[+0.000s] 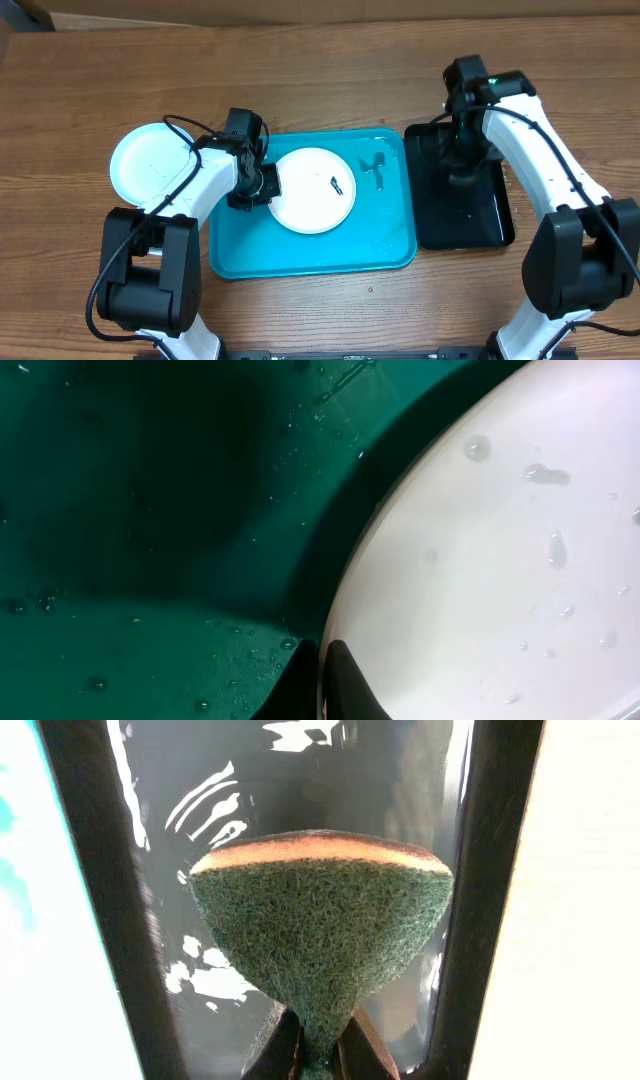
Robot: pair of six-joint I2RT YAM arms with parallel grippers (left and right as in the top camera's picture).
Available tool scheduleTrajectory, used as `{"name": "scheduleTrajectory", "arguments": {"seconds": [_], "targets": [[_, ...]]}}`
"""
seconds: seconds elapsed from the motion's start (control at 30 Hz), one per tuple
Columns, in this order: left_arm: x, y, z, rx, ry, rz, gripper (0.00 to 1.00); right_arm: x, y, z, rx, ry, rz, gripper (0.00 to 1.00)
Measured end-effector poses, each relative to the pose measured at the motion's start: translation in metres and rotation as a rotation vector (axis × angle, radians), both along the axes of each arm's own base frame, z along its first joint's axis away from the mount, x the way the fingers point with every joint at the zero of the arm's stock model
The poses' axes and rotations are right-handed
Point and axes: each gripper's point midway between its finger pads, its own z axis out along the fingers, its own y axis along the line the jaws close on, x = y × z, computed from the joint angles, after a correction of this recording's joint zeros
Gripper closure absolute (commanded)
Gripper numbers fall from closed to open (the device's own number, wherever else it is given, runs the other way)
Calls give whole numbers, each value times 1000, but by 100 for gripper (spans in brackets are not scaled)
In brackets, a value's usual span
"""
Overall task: Clean dirty plates on tray and stack at the side
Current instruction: 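Grasp the green sponge in the basin water with the right gripper and lift, then carry the sponge left over the white plate with the right gripper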
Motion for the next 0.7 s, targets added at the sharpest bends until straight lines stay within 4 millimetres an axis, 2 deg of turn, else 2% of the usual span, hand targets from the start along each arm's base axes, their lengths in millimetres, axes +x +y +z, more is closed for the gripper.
{"name": "scheduleTrajectory", "arguments": {"seconds": [0.07,0.17,0.2,0.3,0.37,0.47,0.53,0.6,0.63,0.7], "targets": [[-1,0,0,-1,6,9,83,1,4,4,22,-6,1,96],[-3,0,-1,1,16,19,79,-3,9,-1,55,8,2,96],[-3,1,-1,2,18,19,79,-3,11,-5,65,8,2,96],[-3,1,-1,2,16,18,91,-4,14,-22,84,8,4,96],[-3,1,-1,2,16,18,96,-7,14,-34,88,11,4,96],[-5,-2,-1,-15,27,36,96,-17,12,-48,82,40,20,96],[-6,-5,0,-33,35,40,95,-19,12,-48,80,50,28,96],[-7,-9,1,-56,41,38,93,-25,11,-39,75,83,33,96],[-7,-10,1,-64,43,38,94,-27,11,-32,75,94,35,96],[-8,-12,1,-76,46,39,94,-15,17,-6,101,65,42,96]]}}
